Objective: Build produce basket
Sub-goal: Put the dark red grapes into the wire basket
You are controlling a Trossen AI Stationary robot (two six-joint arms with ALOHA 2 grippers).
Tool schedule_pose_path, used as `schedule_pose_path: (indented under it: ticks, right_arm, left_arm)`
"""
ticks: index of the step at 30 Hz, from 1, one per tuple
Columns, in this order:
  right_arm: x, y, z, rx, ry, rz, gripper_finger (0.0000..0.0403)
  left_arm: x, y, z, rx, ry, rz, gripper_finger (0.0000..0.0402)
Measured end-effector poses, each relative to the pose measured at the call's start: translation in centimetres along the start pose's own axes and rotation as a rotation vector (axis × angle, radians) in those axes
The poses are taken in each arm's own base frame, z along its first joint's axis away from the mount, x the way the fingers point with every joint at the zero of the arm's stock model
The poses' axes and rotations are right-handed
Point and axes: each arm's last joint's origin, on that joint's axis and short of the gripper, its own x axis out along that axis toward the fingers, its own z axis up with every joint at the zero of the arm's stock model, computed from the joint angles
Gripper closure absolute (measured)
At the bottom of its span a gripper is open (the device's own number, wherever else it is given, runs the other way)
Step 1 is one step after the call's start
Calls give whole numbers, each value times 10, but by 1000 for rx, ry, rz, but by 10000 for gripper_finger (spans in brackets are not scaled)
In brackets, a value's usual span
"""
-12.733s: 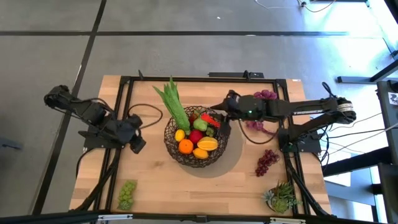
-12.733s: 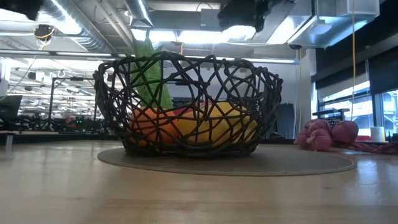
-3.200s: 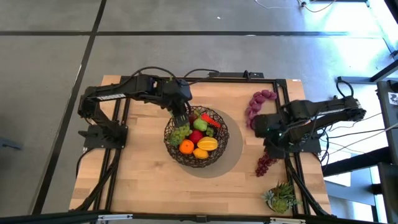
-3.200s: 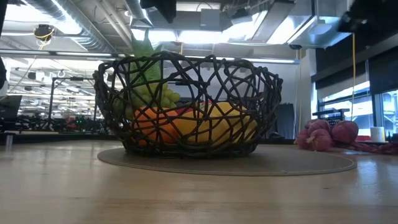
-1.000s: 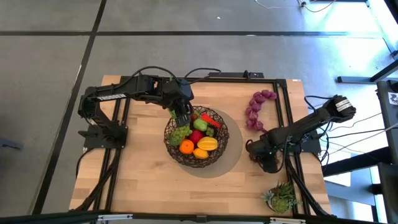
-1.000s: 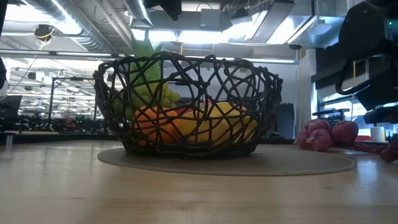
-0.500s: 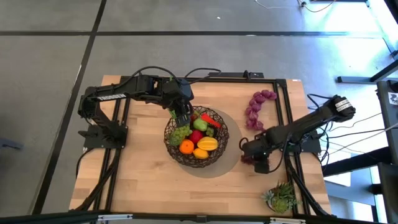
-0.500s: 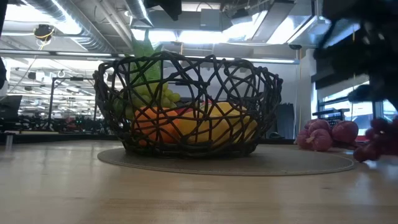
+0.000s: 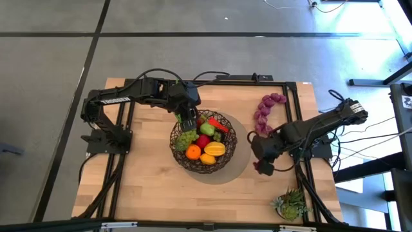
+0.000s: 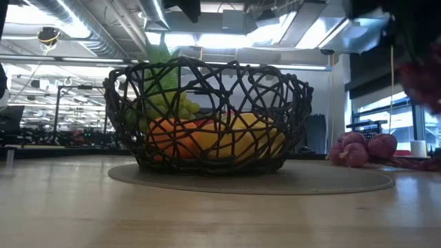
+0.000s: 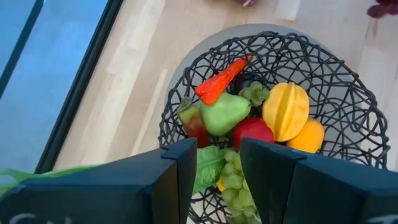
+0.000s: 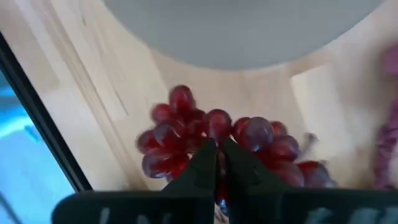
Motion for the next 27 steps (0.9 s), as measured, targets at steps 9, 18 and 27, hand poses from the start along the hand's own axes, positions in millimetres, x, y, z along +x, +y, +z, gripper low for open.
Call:
schedule_pose_path:
  ticks: [9,18,27]
  right_arm:
    - [-60,4,12,49,-222,-76,403]
    - [-87,-9,48,179,-467,-58,403]
    - [-94,-20,90,428,-762,-1,403]
  left_arm:
    - [0,0,0,54,4,-6,289]
    - [0,0,-1,55,7,-6,289]
    - [0,0,-2,57,18,-4,289]
